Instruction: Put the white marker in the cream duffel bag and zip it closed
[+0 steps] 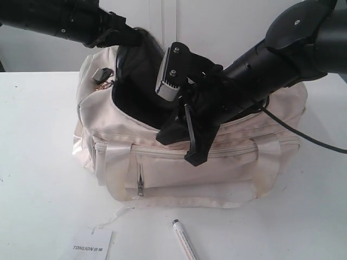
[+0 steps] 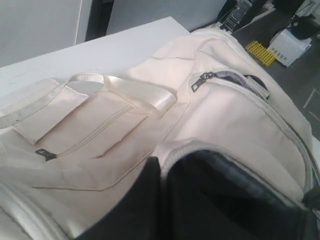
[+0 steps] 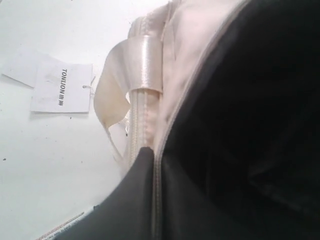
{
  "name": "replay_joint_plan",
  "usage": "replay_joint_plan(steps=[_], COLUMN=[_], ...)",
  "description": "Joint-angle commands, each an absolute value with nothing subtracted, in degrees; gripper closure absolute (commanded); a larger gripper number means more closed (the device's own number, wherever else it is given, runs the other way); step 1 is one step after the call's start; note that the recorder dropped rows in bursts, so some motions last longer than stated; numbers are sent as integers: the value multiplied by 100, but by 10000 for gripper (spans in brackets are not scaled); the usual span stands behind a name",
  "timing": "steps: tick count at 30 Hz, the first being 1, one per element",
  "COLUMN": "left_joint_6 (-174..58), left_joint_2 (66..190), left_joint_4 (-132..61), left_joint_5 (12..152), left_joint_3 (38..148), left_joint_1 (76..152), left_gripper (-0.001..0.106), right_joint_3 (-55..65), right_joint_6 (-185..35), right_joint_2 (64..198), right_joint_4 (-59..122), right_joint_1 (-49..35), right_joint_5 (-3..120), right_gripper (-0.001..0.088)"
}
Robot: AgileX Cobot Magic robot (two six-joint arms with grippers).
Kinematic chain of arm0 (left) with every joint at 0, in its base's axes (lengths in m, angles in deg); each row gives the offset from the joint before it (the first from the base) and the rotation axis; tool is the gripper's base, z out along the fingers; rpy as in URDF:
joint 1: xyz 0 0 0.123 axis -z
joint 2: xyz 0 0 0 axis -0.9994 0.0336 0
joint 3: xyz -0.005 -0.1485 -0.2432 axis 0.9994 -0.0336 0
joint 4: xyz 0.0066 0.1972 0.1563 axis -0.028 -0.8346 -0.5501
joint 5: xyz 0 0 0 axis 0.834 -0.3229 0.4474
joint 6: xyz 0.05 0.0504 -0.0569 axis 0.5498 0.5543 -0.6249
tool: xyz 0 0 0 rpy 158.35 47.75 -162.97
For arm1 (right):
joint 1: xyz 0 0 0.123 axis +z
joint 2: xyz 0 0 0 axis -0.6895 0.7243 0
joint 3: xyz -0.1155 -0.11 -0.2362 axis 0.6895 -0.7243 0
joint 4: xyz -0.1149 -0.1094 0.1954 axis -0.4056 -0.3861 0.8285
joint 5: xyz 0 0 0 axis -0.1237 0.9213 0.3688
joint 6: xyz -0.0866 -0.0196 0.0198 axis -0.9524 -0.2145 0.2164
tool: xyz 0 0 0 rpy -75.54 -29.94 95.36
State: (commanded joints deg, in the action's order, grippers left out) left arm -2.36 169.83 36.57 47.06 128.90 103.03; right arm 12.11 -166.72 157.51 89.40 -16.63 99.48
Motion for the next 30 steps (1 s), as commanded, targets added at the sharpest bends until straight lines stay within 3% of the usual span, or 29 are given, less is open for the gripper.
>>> replay_joint_plan(steps=[30], left_joint_6=[-214], left_joint_2=[17323], left_joint_4=[4000], left_joint_5=[7271], left_joint_3=[13246], left_joint_1=[10303], left_gripper=[1053], right_joint_3=[1211], right_joint_6=[-17300], right_joint_2=[15751], right_joint_4=[8918], right_joint_1=[-1663], right_joint_5=[10756], right_gripper=[868])
